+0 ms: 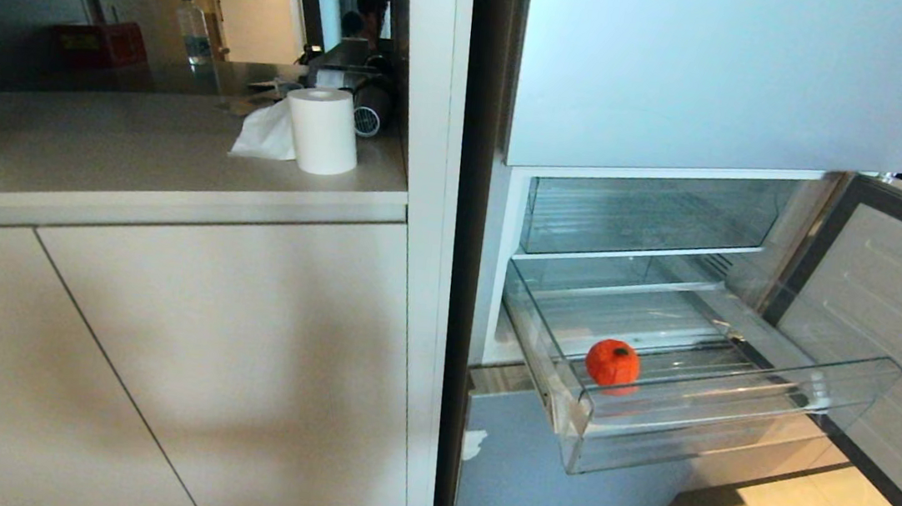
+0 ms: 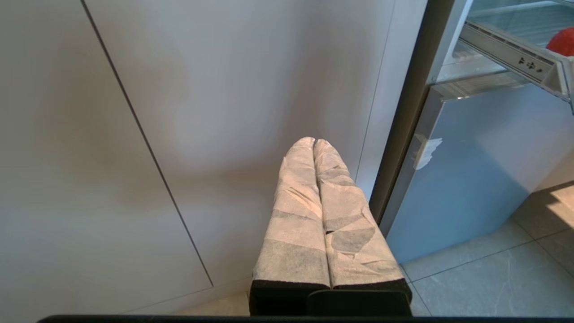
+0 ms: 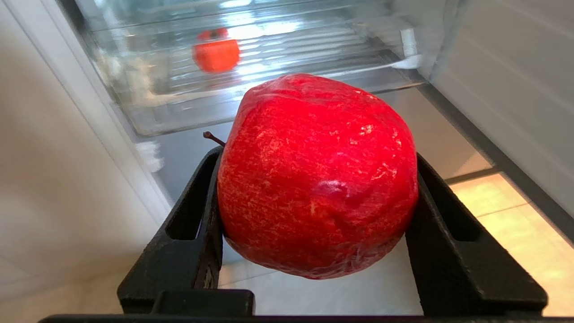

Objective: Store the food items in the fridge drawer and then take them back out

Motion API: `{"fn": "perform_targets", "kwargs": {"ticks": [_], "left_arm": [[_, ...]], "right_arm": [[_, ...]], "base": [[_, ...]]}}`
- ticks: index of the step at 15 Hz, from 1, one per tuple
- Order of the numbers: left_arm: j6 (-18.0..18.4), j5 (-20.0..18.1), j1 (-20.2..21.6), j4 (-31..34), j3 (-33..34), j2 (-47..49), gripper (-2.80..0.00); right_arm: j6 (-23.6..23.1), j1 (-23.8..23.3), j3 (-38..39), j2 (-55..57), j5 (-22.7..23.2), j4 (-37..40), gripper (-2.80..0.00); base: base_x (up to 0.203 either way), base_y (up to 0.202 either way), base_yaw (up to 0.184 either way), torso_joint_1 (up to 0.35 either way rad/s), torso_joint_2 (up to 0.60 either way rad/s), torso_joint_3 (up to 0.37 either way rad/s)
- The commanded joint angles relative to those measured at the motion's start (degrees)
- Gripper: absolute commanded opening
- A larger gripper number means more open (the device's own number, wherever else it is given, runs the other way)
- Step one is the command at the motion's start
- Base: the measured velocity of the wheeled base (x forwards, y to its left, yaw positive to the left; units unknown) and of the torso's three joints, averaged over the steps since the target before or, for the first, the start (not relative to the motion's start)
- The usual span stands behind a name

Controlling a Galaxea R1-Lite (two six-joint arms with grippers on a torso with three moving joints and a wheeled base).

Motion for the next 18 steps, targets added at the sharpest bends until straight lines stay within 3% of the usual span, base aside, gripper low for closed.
{"fn": "perform_targets", "kwargs": {"ticks": [1, 6, 10, 14, 18], "left_arm": [[0.0, 0.0, 0.0, 0.0, -0.1, 0.0, -2.8], [0.0, 0.0, 0.0, -0.1, 0.0, 0.0, -2.8], [0.0, 0.0, 0.0, -0.1, 0.0, 0.0, -2.8], [0.0, 0.0, 0.0, 0.0, 0.0, 0.0, -2.8], [0.0, 0.0, 0.0, 0.0, 0.0, 0.0, -2.8]], "right_arm": [[1.6, 0.2, -5.6, 17.4, 2.4, -1.6, -2.8], [4.1, 0.8, -24.9, 47.2, 9.4, -3.1, -2.8], [4.6, 4.1, -41.4, 70.5, 11.2, -3.4, -2.8], [4.7, 7.0, -52.5, 87.7, 11.0, -5.9, -2.8], [4.7, 7.8, -62.8, 100.6, 6.0, -12.0, -2.8]], "base": [[0.0, 0.0, 0.0, 0.0, 0.0, 0.0], [0.0, 0.0, 0.0, 0.0, 0.0, 0.0], [0.0, 0.0, 0.0, 0.0, 0.0, 0.0], [0.0, 0.0, 0.0, 0.0, 0.0, 0.0], [0.0, 0.0, 0.0, 0.0, 0.0, 0.0]]}}
